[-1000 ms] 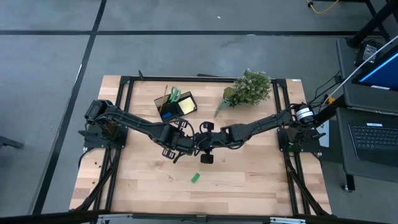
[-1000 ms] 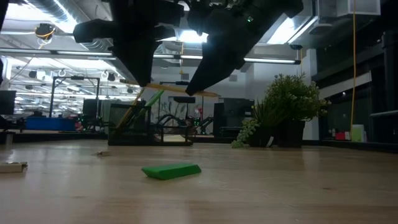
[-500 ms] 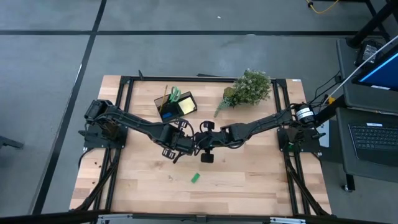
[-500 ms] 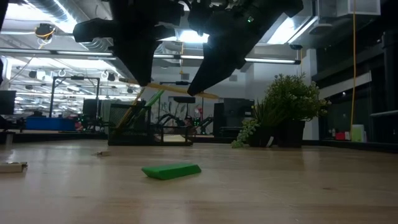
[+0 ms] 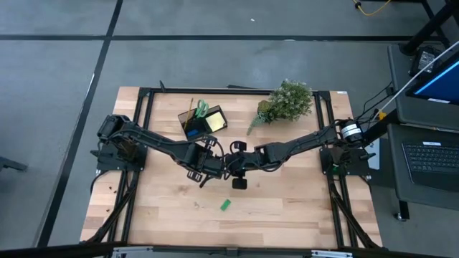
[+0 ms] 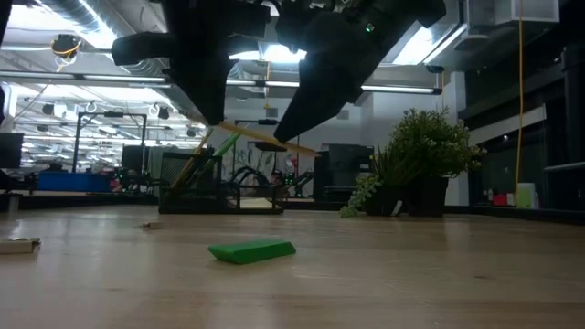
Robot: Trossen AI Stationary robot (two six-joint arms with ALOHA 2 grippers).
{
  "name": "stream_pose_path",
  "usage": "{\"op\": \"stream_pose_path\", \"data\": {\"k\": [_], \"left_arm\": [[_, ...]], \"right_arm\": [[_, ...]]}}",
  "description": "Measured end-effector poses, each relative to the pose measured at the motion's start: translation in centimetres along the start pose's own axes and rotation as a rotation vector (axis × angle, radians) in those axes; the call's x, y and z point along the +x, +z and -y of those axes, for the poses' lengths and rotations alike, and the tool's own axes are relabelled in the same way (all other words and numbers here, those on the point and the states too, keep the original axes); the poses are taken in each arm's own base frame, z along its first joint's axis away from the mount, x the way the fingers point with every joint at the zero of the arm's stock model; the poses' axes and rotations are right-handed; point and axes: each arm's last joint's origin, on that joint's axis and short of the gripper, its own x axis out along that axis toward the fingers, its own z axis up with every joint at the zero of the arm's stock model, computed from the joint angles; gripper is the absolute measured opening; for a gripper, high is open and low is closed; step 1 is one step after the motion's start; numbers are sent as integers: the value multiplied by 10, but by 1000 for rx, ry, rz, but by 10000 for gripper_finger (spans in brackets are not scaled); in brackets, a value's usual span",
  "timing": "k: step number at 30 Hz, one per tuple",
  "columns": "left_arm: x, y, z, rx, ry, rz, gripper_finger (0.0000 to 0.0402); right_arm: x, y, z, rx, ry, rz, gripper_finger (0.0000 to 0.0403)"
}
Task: Pick and place office supplies into organizer
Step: Put the yellow pencil into the desk organizer
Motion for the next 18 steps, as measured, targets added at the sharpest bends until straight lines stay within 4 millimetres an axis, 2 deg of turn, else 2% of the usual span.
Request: {"op": "stream_pose_path", "data": {"k": [5,13,18], "left_arm": [[-1,0,0,-2,0,3,9],[-6,0,-3,-8,-6,11,5],[-6,-3,-4,-14,-6,-3,1]], "right_arm": [[0,1,1,-4,-5,5,130],[1,6,6,-13,-10,49,129],[-7,13,5,-59,-16,7,129]]}}
